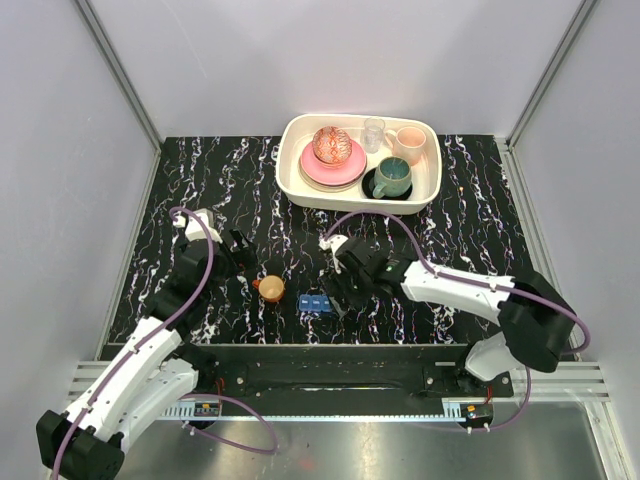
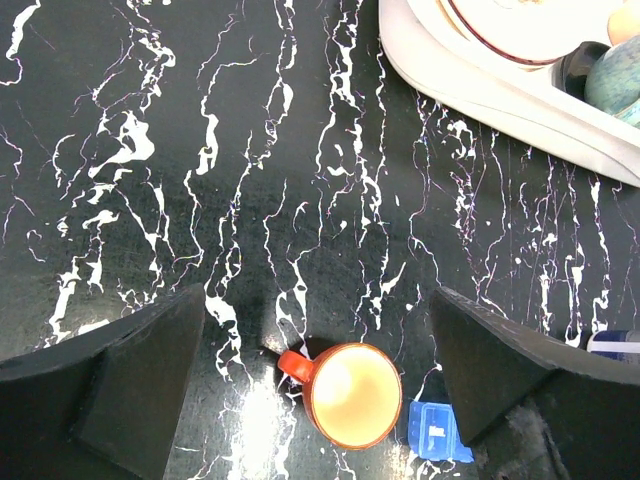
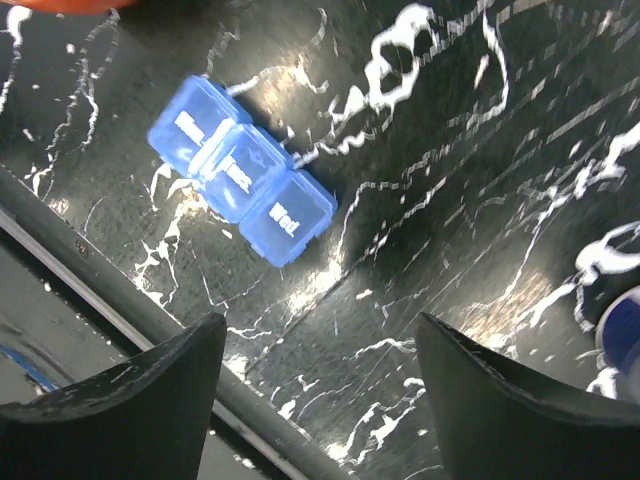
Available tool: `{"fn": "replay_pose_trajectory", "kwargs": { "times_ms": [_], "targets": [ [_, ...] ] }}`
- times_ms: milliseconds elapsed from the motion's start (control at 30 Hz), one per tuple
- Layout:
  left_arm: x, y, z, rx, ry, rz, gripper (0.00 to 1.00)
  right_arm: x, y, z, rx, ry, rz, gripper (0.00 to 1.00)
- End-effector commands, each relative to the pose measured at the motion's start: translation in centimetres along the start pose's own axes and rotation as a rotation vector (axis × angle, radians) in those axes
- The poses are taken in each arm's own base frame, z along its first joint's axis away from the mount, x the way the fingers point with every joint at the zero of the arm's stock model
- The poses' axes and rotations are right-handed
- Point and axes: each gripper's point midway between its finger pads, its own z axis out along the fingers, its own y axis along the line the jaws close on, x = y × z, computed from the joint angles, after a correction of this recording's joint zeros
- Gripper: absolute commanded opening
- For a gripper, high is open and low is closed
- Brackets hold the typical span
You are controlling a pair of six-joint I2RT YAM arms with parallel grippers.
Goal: Sort the pills into containers
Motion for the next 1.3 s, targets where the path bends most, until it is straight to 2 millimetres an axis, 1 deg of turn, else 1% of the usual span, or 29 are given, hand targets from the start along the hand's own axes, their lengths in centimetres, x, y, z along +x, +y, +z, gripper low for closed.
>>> {"fn": "replay_pose_trajectory", "kwargs": {
  "times_ms": [0, 33, 67, 100, 133, 167, 200, 233, 300, 467, 567, 600, 733, 800, 900, 1000, 1100, 1267],
  "targets": [
    [-0.3, -0.8, -0.1, 0.039, -0.016, -0.013, 0.99, -3.4, 1.1, -1.1, -0.071, -0.154, -0.182, 0.87],
    [-0.3, -0.8, -0.2, 0.039, -0.016, -0.013, 0.99, -3.6, 1.2, -0.8, -0.079, -0.152, -0.198, 0.89],
    [-0.3, -0.8, -0.2, 0.04, -0.018, -0.01, 0.99, -4.4, 1.4, -0.8, -0.081, -0.167, -0.217, 0.9],
    [-0.3, -0.7, -0.3, 0.038, -0.014, -0.009, 0.99, -4.6, 1.5, -0.6, -0.09, -0.168, -0.26, 0.9],
    [-0.3, -0.7, -0.3, 0.037, -0.016, -0.006, 0.99, -4.3, 2.0, 0.0, -0.127, -0.148, -0.297, 0.88],
    [-0.3, -0.7, -0.3, 0.038, -0.014, -0.006, 0.99, -4.7, 2.3, 0.2, -0.142, -0.16, -0.323, 0.87],
    [-0.3, -0.7, -0.4, 0.042, -0.015, -0.005, 0.99, -4.7, 2.4, 0.5, -0.154, -0.161, -0.377, 0.86],
    [-0.3, -0.7, -0.4, 0.041, -0.014, -0.004, 0.99, -4.4, 2.8, 0.9, -0.188, -0.146, -0.404, 0.83],
    [-0.3, -0.8, -0.5, 0.046, -0.013, -0.002, 0.99, -4.4, 2.9, 1.3, -0.203, -0.156, -0.47, 0.82],
    [-0.2, -0.8, -0.4, 0.048, -0.01, -0.004, 0.99, -5.0, 3.8, 1.5, -0.253, -0.177, -0.536, 0.81],
    [-0.1, -0.7, -0.4, 0.046, -0.007, 0.0, 0.99, -5.4, 4.0, 2.0, -0.264, -0.172, -0.539, 0.82],
    [-0.1, -0.8, -0.4, 0.047, -0.007, 0.002, 0.99, -5.0, 3.9, 2.6, -0.265, -0.156, -0.538, 0.82],
    [-0.2, -0.7, -0.4, 0.046, -0.011, 0.004, 0.99, -4.8, 3.9, 3.3, -0.271, -0.135, -0.537, 0.82],
    [-0.2, -0.7, -0.4, 0.047, -0.012, 0.003, 0.99, -4.5, 3.6, 3.8, -0.258, -0.121, -0.532, 0.81],
    [-0.1, -0.7, -0.4, 0.046, -0.011, 0.005, 0.99, -4.2, 3.1, 4.3, -0.227, -0.105, -0.529, 0.8],
    [0.0, -0.7, -0.3, 0.044, -0.007, 0.007, 0.99, -3.8, 2.9, 4.6, -0.207, -0.084, -0.532, 0.78],
    [0.0, -0.7, -0.3, 0.046, -0.004, 0.006, 0.99, -3.1, 2.9, 4.9, -0.19, -0.06, -0.538, 0.75],
    [0.0, -0.8, -0.3, 0.049, -0.006, 0.003, 0.99, -1.2, 2.9, 5.3, -0.158, -0.013, -0.543, 0.71]
  ]
}}
